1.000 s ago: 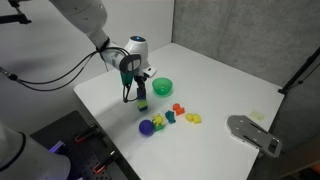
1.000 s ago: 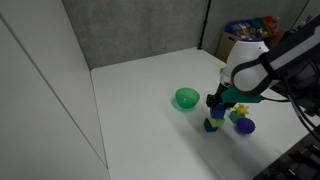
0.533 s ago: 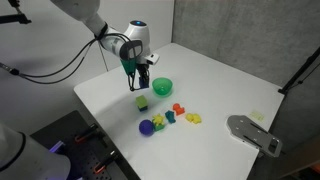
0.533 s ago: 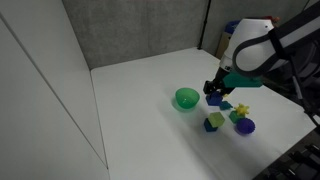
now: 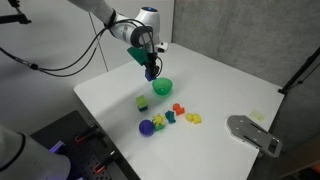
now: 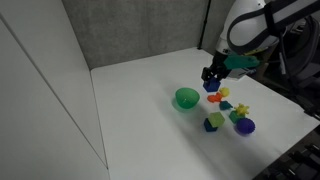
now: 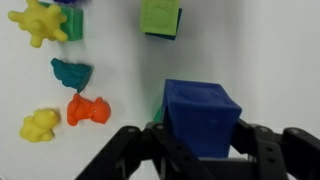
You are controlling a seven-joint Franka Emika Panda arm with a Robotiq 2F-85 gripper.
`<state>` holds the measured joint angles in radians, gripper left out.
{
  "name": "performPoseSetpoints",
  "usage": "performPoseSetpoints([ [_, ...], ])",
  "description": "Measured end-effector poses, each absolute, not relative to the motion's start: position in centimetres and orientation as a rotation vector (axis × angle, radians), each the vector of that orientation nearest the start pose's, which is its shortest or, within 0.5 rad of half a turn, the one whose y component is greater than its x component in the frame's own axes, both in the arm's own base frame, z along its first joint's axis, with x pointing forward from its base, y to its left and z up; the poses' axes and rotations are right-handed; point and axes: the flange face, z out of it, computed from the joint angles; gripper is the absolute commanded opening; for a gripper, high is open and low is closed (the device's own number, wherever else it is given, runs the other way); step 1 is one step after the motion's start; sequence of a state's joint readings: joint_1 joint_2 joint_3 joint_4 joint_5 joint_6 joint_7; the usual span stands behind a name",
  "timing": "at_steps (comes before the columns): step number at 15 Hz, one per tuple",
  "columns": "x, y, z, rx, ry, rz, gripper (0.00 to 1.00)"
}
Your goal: Remove the blue block from the stack and put it in the green bowl
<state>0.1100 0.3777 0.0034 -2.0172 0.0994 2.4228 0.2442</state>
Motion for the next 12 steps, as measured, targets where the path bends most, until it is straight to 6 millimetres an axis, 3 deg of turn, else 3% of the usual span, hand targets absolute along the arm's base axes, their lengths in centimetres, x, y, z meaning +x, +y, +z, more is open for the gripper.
performPoseSetpoints([
  [6,64.7,6.7,26.4,-3.085,0.139,-0.022,0.23],
  [12,68.9,7.2,22.1,-3.114,0.039,-0.014,0.23],
])
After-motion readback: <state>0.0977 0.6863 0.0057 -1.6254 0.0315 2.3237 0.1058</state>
